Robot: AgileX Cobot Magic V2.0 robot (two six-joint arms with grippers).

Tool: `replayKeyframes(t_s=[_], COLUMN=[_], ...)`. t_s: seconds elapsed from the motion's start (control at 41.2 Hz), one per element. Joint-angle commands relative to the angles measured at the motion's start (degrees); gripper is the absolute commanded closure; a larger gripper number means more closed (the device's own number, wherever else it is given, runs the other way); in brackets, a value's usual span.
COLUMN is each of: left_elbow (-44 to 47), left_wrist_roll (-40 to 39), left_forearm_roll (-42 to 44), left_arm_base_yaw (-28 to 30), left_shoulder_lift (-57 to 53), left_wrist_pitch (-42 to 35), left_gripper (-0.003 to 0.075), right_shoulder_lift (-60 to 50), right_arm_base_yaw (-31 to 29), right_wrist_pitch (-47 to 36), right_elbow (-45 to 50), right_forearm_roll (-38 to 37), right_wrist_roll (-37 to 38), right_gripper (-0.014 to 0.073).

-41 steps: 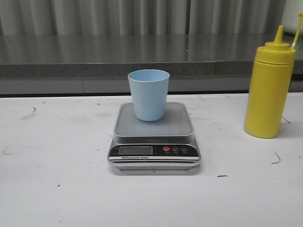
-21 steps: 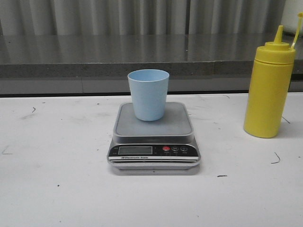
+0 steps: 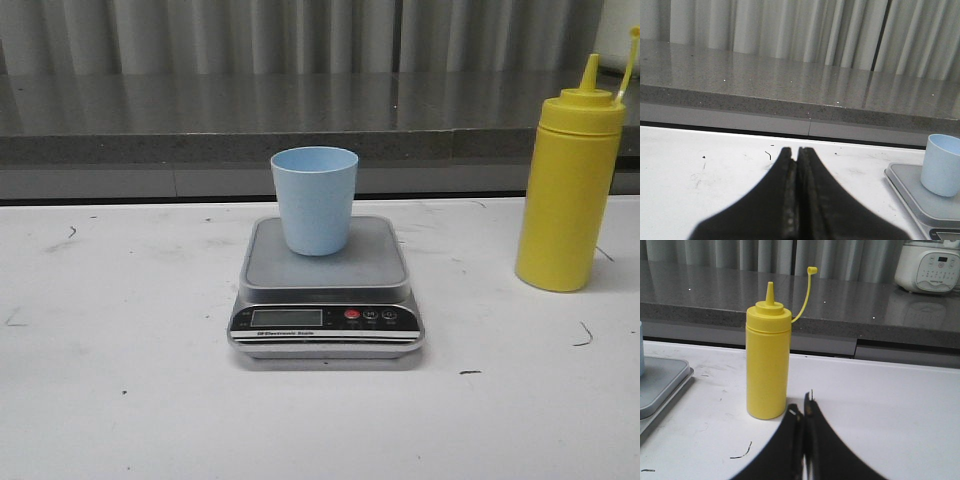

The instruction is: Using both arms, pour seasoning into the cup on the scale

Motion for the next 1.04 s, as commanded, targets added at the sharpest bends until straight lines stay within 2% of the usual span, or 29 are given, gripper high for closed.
replayKeyframes(t_s=[0.0, 0.194, 1.018], left_elbow=[1.4, 1.4, 1.4], left_wrist_roll=[-0.2, -0.2, -0.2], left_forearm_roll=[-0.4, -0.4, -0.4], left_arm_base_yaw=[0.8, 3.2, 3.2], left_shoulder_lift=[-0.9, -0.9, -0.9], left_wrist_pitch=[-4.5, -4.5, -4.5], left_gripper=[0.074, 0.074, 0.074], right_shoulder_lift=[-0.9, -0.9, -0.9], right_arm_base_yaw=[-0.4, -0.4, -0.4], right_wrist_pitch=[-4.9, -4.9, -4.9], right_elbow=[-0.4, -0.4, -0.4], right_forearm_roll=[0.0, 0.0, 0.0], right_wrist_roll=[0.1, 0.1, 0.1], right_gripper=[0.0662, 0.0662, 0.0662])
